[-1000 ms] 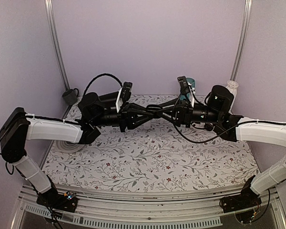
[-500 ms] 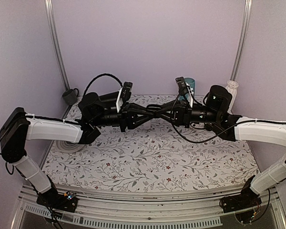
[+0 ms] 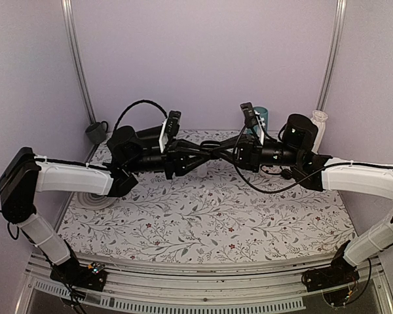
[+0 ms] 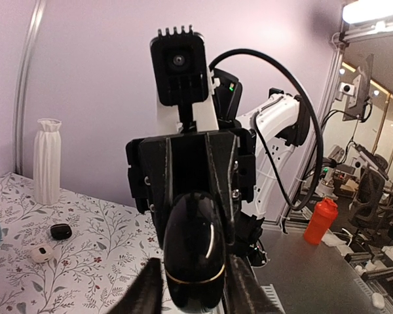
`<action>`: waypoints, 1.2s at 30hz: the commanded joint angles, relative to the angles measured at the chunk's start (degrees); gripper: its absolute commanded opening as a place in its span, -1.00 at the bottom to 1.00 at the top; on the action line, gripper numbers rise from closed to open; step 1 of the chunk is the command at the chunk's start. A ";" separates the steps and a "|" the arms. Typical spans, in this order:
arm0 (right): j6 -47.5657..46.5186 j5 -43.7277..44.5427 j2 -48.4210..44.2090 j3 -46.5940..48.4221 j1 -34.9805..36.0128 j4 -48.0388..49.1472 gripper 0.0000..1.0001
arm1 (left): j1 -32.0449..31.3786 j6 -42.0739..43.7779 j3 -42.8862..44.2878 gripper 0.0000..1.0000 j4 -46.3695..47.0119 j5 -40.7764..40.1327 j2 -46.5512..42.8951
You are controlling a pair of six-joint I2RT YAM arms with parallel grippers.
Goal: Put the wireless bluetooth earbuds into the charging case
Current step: Pass from the left arm to the right, then place the charging case with the earbuds at the center of the board.
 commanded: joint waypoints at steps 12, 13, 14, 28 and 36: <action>6.08 4.00 1.16 -1.08 -5.92 -0.04 -0.94 | 2.65 5.71 -4.38 0.92 -5.27 -9.92 -4.57; 6.47 4.73 1.25 -1.28 -6.48 -0.33 -0.94 | 3.02 5.74 -4.79 0.92 -5.49 -10.41 -4.72; 6.91 5.75 1.54 -1.40 -7.28 -1.37 -0.94 | 3.35 5.80 -5.16 0.92 -5.87 -11.27 -4.81; 14.98 10.36 17.08 0.67 -21.50 -9.83 -0.93 | 4.41 3.74 -2.38 0.92 -10.54 -14.53 -4.62; 16.48 11.63 28.09 6.62 -24.02 -12.48 -0.93 | 4.10 4.31 -1.95 0.92 -11.78 -14.55 -6.79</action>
